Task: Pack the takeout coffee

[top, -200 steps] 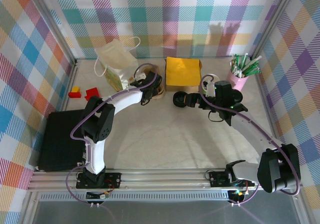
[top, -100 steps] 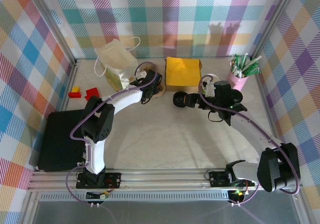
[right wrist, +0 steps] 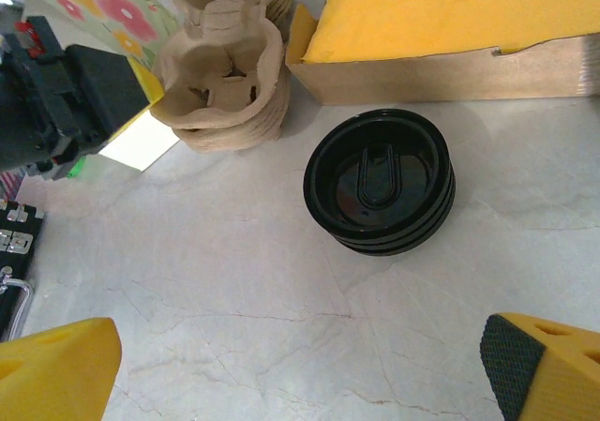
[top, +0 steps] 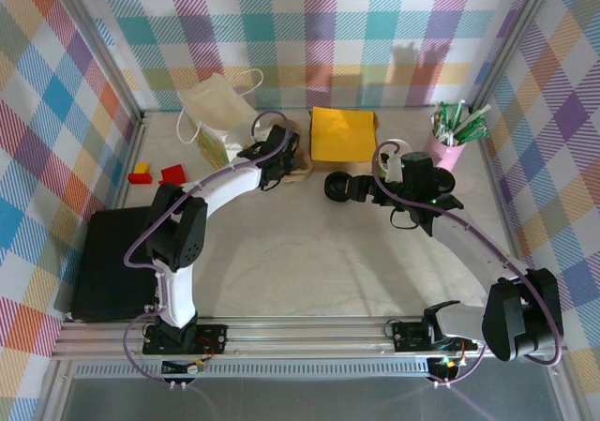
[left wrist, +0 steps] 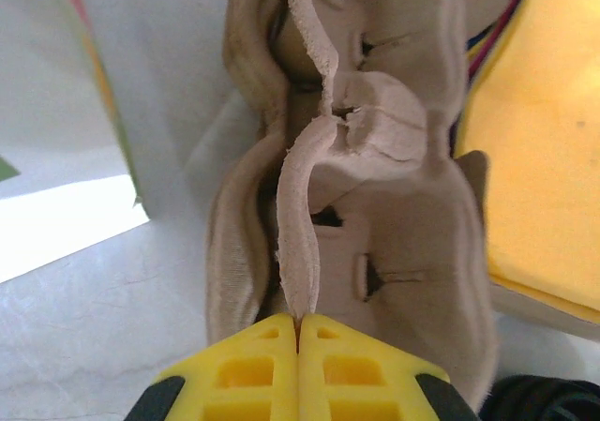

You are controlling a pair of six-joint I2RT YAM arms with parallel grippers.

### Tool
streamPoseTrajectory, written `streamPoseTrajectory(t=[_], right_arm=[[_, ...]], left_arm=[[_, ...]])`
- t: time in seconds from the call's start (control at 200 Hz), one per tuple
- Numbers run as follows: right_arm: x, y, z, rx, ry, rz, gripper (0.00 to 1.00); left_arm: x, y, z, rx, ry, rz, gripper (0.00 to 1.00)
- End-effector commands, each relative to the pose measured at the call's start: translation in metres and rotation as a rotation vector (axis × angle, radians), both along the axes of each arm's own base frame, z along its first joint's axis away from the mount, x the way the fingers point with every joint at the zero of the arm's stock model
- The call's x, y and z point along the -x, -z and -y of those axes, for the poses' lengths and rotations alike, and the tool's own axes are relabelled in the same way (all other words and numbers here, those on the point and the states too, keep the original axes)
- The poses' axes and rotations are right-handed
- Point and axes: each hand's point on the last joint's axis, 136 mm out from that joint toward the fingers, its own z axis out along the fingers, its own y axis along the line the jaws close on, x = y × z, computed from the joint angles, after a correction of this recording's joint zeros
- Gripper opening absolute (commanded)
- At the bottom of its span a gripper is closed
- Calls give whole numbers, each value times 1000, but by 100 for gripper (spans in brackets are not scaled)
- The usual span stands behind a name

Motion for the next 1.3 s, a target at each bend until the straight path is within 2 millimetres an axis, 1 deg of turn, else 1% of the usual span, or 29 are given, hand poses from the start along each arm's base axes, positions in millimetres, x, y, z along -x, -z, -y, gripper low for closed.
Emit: streamPoseTrajectory(t=[0.0,0.19,0.355,0.475,0.56,0.645,0.735,0.865,0.955,1.0,1.09,1.155,1.295], right_arm=[[4,-10,1,13,-7,41,99],[8,-32,1,12,-20,66,99],[17,-59,-2,-2,-61,91,97],[26,-81,-6,-22,-102,111,95],[31,-93,-9,-33,-131,116,94],[37,-104,-13,-33,-161,120,93],[42,-112,-19,-9,-193,121,91],[49,-116,-27,61,-239,115,90],[52,-115,-33,122,-271,98,89],[56,-114,-39,153,-301,84,89],[62,-107,-51,259,-337,62,88],[65,-100,-60,317,-370,56,88],[66,-85,-77,394,-404,33,86]], left_arm=[[-8,-45,13,80,87,81,0],[-6,-71,26,116,172,105,0],[8,-100,34,148,268,128,0],[28,-121,38,170,353,132,0],[46,-132,40,189,420,120,0],[67,-135,48,216,513,74,0],[93,-134,52,224,604,-1,0],[132,-134,53,211,717,-59,0],[159,-136,51,198,792,-84,0],[172,-134,49,192,814,-105,0],[190,-133,43,195,840,-132,0],[204,-136,40,212,875,-125,0],[224,-144,35,234,923,-103,0]])
